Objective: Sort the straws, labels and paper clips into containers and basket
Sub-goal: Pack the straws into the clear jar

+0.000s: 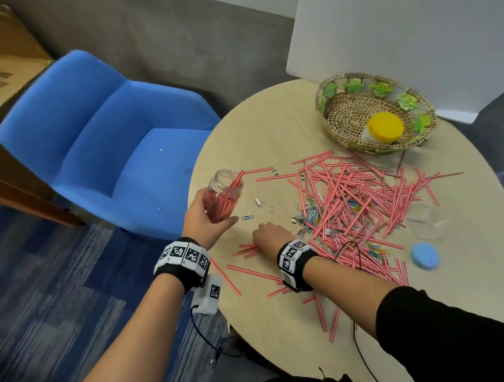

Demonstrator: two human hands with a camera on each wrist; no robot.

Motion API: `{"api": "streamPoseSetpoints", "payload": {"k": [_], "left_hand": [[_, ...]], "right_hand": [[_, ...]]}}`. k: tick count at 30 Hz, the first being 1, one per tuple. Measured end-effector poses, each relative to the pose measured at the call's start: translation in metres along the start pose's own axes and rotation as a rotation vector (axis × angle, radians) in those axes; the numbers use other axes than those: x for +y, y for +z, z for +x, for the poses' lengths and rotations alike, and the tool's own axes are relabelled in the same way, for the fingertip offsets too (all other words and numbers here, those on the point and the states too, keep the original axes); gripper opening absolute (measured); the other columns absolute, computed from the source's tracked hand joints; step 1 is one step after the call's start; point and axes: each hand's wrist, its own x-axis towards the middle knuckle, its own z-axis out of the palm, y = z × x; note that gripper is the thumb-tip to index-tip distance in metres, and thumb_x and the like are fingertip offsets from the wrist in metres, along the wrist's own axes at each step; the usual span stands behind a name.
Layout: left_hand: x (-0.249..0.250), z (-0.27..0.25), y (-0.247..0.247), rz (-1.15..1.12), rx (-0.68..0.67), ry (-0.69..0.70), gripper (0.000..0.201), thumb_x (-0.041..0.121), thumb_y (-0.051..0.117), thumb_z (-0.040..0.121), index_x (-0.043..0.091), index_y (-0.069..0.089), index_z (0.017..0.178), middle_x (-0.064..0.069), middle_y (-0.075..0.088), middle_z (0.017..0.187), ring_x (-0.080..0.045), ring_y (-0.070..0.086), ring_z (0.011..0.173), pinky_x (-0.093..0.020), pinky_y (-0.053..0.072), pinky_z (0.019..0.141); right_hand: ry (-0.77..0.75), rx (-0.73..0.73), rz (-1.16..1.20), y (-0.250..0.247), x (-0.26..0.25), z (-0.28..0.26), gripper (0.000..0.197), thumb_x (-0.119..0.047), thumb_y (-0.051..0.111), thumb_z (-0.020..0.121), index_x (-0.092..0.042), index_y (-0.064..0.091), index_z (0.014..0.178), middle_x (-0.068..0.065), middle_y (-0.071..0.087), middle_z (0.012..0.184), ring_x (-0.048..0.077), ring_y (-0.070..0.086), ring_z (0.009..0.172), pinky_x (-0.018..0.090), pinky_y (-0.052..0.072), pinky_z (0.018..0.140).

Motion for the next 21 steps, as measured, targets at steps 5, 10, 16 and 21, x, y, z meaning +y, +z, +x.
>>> {"api": "streamPoseSetpoints", "payload": {"k": [5, 10, 16, 21], "left_hand": [[-0.003, -0.004, 0.004, -0.016, -0.016, -0.003, 0.07, 0.009, 0.087, 0.073, 0.011, 0.048, 0.13, 0.007, 0.059, 0.107, 0.016, 0.052, 0.093, 0.004, 0.038, 0.073], [-0.001, -0.004, 0.011, -0.044, -0.038, 0.004, 0.067, 0.008, 0.086, 0.074, 0.013, 0.048, 0.128, 0.013, 0.058, 0.103, 0.022, 0.053, 0.087, 0.004, 0.039, 0.072], [0.013, -0.001, 0.036, -0.043, -0.095, 0.045, 0.068, 0.014, 0.089, 0.071, 0.024, 0.047, 0.124, 0.003, 0.062, 0.112, -0.013, 0.063, 0.104, -0.033, 0.052, 0.095], [0.039, -0.008, 0.082, 0.019, -0.243, 0.137, 0.07, 0.017, 0.09, 0.07, 0.017, 0.05, 0.127, -0.001, 0.065, 0.114, -0.019, 0.065, 0.102, -0.03, 0.052, 0.089]], "right_hand": [[-0.01, 0.0, 0.108, 0.009, 0.022, -0.002, 0.023, -0.022, 0.035, 0.104, -0.009, 0.046, 0.119, 0.015, 0.037, 0.126, 0.035, 0.051, 0.105, 0.041, 0.039, 0.071], [0.139, 0.154, 0.508, -0.005, 0.049, -0.021, 0.011, -0.016, 0.036, 0.101, -0.021, 0.046, 0.102, 0.005, 0.057, 0.087, 0.026, 0.062, 0.072, 0.036, 0.05, 0.063], [0.361, 0.602, 1.864, -0.049, 0.11, -0.079, 0.03, -0.038, 0.044, 0.104, -0.018, 0.056, 0.085, -0.01, 0.032, 0.057, 0.008, 0.026, 0.046, 0.022, 0.025, 0.042], [0.02, 0.862, 2.386, -0.096, 0.145, -0.148, 0.043, -0.039, 0.039, 0.104, -0.02, 0.034, 0.066, -0.006, 0.021, 0.056, 0.013, 0.013, 0.053, 0.026, 0.023, 0.053]]}}
